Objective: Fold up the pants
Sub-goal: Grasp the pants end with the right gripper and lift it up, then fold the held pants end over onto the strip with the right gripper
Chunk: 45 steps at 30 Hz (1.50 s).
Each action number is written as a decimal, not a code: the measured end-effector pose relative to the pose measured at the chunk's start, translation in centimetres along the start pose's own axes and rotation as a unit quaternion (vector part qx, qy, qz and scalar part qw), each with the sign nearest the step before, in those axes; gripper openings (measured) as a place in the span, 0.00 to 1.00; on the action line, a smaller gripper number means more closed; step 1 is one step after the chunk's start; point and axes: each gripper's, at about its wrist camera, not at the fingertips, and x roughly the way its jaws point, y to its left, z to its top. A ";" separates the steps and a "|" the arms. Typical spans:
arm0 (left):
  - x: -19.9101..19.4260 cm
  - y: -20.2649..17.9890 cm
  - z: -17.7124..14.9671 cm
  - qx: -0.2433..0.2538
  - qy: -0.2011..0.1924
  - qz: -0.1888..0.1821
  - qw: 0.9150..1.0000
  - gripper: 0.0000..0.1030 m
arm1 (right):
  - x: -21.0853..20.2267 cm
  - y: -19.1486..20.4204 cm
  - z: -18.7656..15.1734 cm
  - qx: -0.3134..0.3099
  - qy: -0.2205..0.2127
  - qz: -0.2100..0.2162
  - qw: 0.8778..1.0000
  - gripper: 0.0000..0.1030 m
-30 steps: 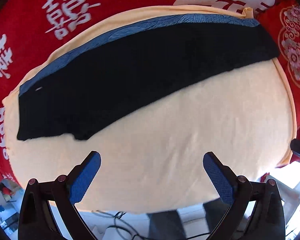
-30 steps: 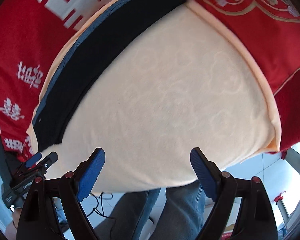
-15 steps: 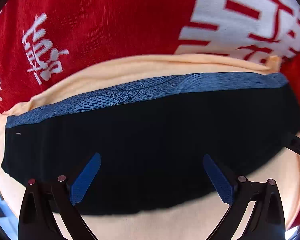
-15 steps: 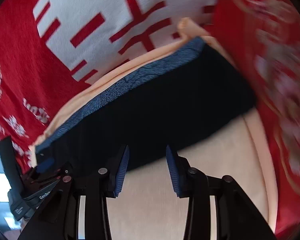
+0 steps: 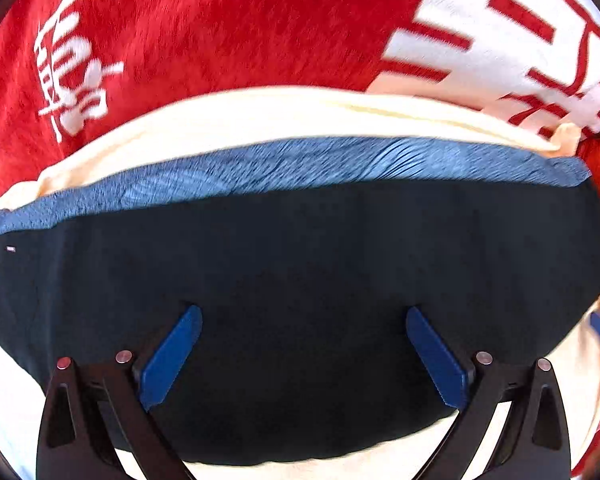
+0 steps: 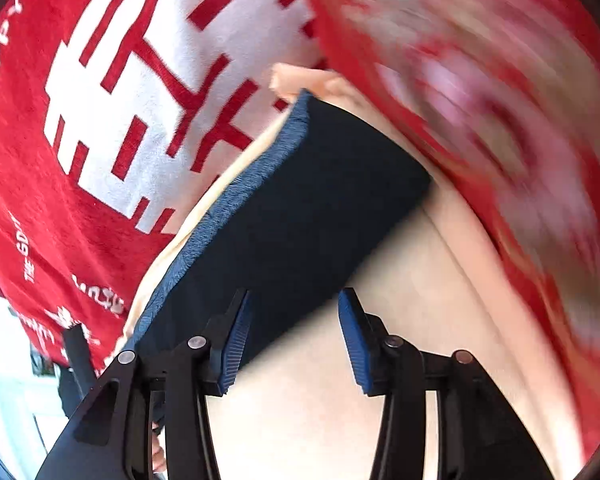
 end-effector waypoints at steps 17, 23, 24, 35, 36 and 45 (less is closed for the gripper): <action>-0.2 -4.6 1.1 0.045 -0.025 -0.018 0.998 0.74 | 1.9 3.2 4.5 -0.024 -0.042 0.017 0.999 0.13; -1.3 -6.1 1.0 0.040 -0.029 -0.085 0.995 0.73 | -1.4 8.9 3.6 -0.151 -0.043 0.018 0.987 0.13; -0.3 -6.7 0.6 0.042 -0.025 -0.080 0.996 0.73 | -1.3 9.5 3.4 -0.160 -0.038 0.015 0.986 0.13; -2.6 -3.8 -1.3 0.046 -0.042 -0.098 0.993 0.73 | -1.1 18.6 -0.8 -0.300 -0.033 -0.065 0.951 0.13; -3.3 -2.4 -1.6 0.039 -0.047 -0.094 0.994 0.73 | -1.1 19.4 -1.5 -0.314 -0.032 -0.072 0.946 0.13; -5.6 14.9 -3.5 -0.028 -0.044 -0.012 0.999 0.84 | 8.6 28.7 -13.7 -0.447 0.013 -0.153 0.881 0.26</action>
